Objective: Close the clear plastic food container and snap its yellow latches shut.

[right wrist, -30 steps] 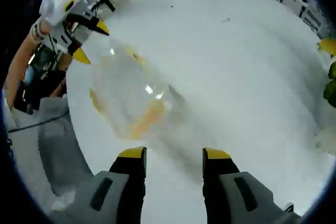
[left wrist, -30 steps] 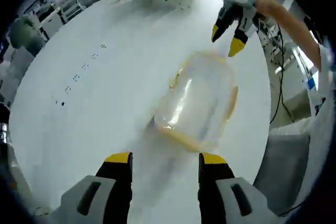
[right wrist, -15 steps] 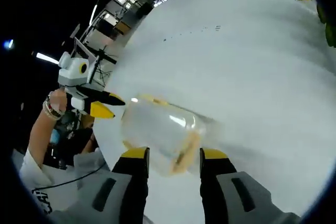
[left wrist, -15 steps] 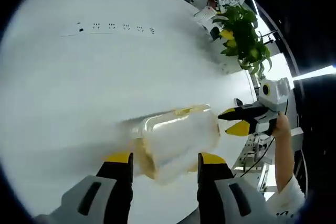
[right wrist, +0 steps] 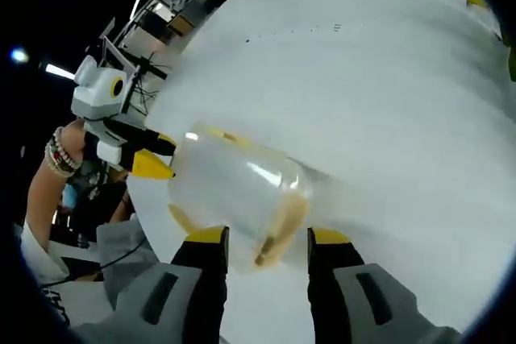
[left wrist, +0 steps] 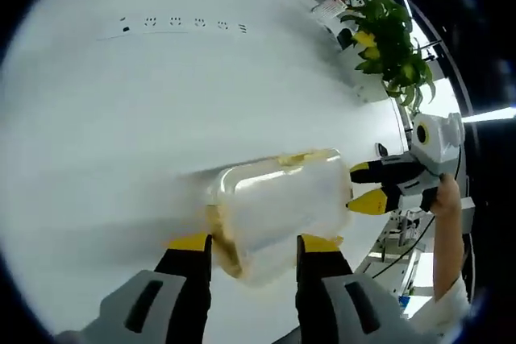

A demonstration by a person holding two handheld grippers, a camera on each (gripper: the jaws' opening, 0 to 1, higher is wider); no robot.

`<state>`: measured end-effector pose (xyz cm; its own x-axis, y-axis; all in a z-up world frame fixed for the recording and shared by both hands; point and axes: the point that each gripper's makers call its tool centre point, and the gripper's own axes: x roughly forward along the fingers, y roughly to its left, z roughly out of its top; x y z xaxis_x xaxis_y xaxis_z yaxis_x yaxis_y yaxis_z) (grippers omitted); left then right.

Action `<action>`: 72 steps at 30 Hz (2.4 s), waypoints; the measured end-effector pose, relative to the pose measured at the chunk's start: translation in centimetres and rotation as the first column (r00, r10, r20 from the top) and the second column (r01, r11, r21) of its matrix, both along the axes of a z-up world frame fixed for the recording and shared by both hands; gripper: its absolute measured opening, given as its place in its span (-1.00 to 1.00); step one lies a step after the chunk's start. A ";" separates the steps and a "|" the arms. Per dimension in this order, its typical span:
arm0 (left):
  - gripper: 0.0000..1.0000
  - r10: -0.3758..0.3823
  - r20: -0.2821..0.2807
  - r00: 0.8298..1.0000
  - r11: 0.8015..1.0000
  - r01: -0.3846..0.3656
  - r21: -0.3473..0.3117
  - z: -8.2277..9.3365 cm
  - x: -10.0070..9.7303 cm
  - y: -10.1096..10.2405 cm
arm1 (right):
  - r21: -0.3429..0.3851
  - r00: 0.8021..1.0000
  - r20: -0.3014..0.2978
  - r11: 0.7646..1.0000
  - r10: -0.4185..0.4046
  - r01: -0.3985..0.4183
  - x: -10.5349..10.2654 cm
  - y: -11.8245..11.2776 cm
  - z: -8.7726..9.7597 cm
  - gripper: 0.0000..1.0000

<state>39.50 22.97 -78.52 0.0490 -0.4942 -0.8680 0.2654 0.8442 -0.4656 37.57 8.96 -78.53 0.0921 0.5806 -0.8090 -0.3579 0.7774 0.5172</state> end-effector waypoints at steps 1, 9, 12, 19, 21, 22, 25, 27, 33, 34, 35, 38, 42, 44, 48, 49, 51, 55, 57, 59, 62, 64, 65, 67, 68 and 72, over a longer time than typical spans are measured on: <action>-0.43 0.001 0.000 1.000 1.000 -0.001 0.007 -0.1 0.0 0.1 | -0.009 1.000 -0.002 1.000 0.021 -0.021 -0.2 0.0 -0.1 -0.44; -0.56 0.017 -0.032 0.999 0.999 -0.016 0.037 -0.3 0.0 0.5 | -0.025 1.000 -0.028 1.000 0.015 -0.015 1.5 -0.5 -0.4 -0.47; -0.57 0.027 -0.046 0.999 0.999 -0.026 0.036 -0.4 0.0 0.5 | -0.035 0.999 -0.038 0.999 0.009 -0.010 1.6 -0.4 -0.4 -0.49; -0.60 0.034 -0.059 0.998 0.999 -0.032 0.030 -0.5 -0.1 0.5 | -0.030 0.999 -0.044 1.000 -0.003 0.002 1.8 -0.5 -0.6 -0.52; -0.61 0.044 -0.069 0.997 0.999 -0.041 0.031 -0.5 -0.1 0.6 | -0.036 0.999 -0.042 0.999 -0.001 -0.001 1.9 -0.4 -0.5 -0.52; -0.61 0.053 -0.078 0.996 0.998 -0.051 0.028 -0.5 -0.1 0.6 | -0.038 0.999 -0.042 0.999 -0.002 0.001 1.9 -0.4 -0.5 -0.52; -0.63 0.068 -0.091 0.994 0.997 -0.065 0.035 -0.5 -0.2 0.6 | -0.038 0.999 -0.043 0.999 -0.002 0.000 2.1 -0.5 -0.6 -0.53; -0.64 0.069 -0.103 0.992 0.997 -0.066 0.036 -0.6 -0.3 0.6 | -0.032 0.999 -0.047 0.999 -0.008 0.007 2.1 -0.4 -0.7 -0.53; -0.67 0.084 -0.108 0.991 0.996 -0.082 0.025 -0.6 -0.3 0.6 | -0.047 0.999 -0.054 0.999 0.005 -0.007 1.5 0.0 -0.6 -0.54; -0.67 0.079 -0.106 0.991 0.997 -0.077 0.025 -0.6 -0.3 0.6 | -0.050 0.998 -0.057 0.999 0.007 -0.010 1.5 0.0 -0.6 -0.54; -0.67 0.079 -0.108 0.991 0.997 -0.077 0.023 -0.7 -0.3 0.6 | -0.052 0.998 -0.059 0.999 0.008 -0.011 1.3 0.0 -0.6 -0.54; -0.68 0.094 -0.114 0.989 0.995 -0.092 0.021 -0.7 -0.3 0.6 | -0.054 0.998 -0.063 0.998 0.010 -0.013 1.1 0.0 -0.6 -0.54; -0.71 0.098 -0.122 0.988 0.995 -0.099 0.002 -0.9 -0.4 0.4 | -0.058 0.998 -0.067 0.998 0.015 -0.019 0.7 0.2 -0.7 -0.54; -0.71 0.099 -0.124 0.987 0.995 -0.099 0.001 -0.9 -0.3 0.1 | -0.056 0.998 -0.064 0.998 0.012 -0.016 0.6 0.2 -0.7 -0.54; -0.70 0.100 -0.127 0.987 0.995 -0.101 0.004 -0.8 -0.4 -0.2 | -0.036 0.997 -0.077 0.999 0.000 -0.002 0.3 0.4 -1.2 -0.57; -0.70 0.101 -0.126 0.987 0.995 -0.101 0.003 -0.8 -0.4 -0.3 | -0.039 0.997 -0.080 0.999 0.002 -0.005 0.1 0.3 -1.3 -0.57; -0.70 0.098 -0.123 0.987 0.995 -0.099 -0.001 -0.6 -0.4 -0.3 | -0.023 0.997 -0.081 1.000 -0.013 0.011 0.0 0.4 -1.5 -0.57; -0.69 0.086 -0.119 0.989 0.996 -0.087 -0.003 -0.5 -0.4 -0.4 | -0.027 0.997 -0.074 1.000 -0.005 0.003 0.3 0.8 -1.6 -0.56; -0.68 0.083 -0.108 0.991 0.996 -0.084 -0.005 -0.4 -0.5 -0.3 | -0.029 0.997 -0.072 1.000 -0.001 -0.001 0.3 0.9 -1.5 -0.55; -0.67 0.068 -0.085 0.994 0.998 -0.068 -0.001 -0.3 -0.5 -0.3 | -0.024 0.998 -0.070 1.000 -0.008 0.007 0.4 0.8 -1.5 -0.55; -0.66 0.058 -0.078 0.995 0.998 -0.059 -0.004 -0.3 -0.4 -0.2 | -0.019 0.998 -0.063 1.000 -0.008 0.007 0.6 0.9 -1.4 -0.54; -0.66 0.042 -0.069 0.997 0.999 -0.042 0.005 -0.2 -0.3 -0.2 | -0.021 0.998 -0.061 1.000 -0.007 0.006 0.7 1.0 -1.2 -0.54; -0.66 0.042 -0.070 0.997 0.999 -0.041 0.008 -0.2 -0.3 -0.2 | -0.022 0.998 -0.060 1.000 -0.007 0.006 0.8 1.0 -1.2 -0.54; -0.65 0.034 -0.067 0.997 0.999 -0.034 0.010 -0.2 -0.3 -0.1 | -0.026 0.998 -0.056 1.000 -0.001 -0.001 0.9 1.0 -1.0 -0.53; -0.65 0.031 -0.063 0.998 0.999 -0.031 0.009 -0.3 -0.3 0.0 | -0.030 0.999 -0.053 1.000 0.003 -0.004 0.9 1.1 -1.0 -0.53; -0.64 0.009 -0.038 0.999 1.000 -0.008 0.009 -0.2 -0.2 0.1 | -0.041 0.999 -0.045 0.999 0.018 -0.019 0.9 1.1 -0.7 -0.53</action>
<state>39.33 23.09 -78.76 0.0198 -0.4865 -0.8735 0.2402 0.8504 -0.4682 38.50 10.07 -79.25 0.0448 0.5475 -0.8356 -0.3496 0.7922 0.5002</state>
